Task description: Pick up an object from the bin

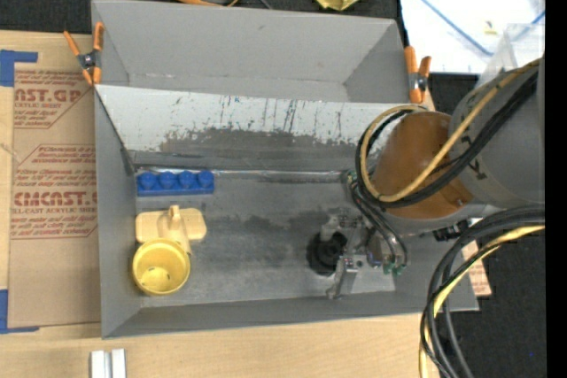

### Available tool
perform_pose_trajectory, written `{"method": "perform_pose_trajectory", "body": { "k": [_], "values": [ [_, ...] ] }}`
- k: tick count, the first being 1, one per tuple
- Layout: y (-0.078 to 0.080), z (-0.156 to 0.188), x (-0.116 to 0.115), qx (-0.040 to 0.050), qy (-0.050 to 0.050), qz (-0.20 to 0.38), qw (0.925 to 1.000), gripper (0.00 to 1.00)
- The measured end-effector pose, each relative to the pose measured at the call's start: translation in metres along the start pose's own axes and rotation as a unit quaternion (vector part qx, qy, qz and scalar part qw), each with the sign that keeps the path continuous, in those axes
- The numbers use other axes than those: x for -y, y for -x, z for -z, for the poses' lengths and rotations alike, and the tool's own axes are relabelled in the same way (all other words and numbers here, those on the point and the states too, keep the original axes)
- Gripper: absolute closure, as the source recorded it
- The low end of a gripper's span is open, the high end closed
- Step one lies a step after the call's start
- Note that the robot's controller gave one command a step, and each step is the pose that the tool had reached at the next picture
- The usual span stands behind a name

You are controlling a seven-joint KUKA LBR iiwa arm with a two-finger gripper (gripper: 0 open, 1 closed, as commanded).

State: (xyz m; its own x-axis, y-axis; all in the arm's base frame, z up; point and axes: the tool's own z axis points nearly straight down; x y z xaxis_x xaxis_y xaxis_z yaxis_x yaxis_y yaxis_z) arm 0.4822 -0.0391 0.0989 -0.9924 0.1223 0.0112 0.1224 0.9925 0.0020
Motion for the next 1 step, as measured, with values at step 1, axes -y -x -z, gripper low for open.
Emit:
{"method": "perform_pose_trajectory", "body": {
  "k": [1],
  "values": [
    [0.0212,-0.0286,0.0054,0.0161,-0.002,-0.005,0.9999,0.0]
  ]
}}
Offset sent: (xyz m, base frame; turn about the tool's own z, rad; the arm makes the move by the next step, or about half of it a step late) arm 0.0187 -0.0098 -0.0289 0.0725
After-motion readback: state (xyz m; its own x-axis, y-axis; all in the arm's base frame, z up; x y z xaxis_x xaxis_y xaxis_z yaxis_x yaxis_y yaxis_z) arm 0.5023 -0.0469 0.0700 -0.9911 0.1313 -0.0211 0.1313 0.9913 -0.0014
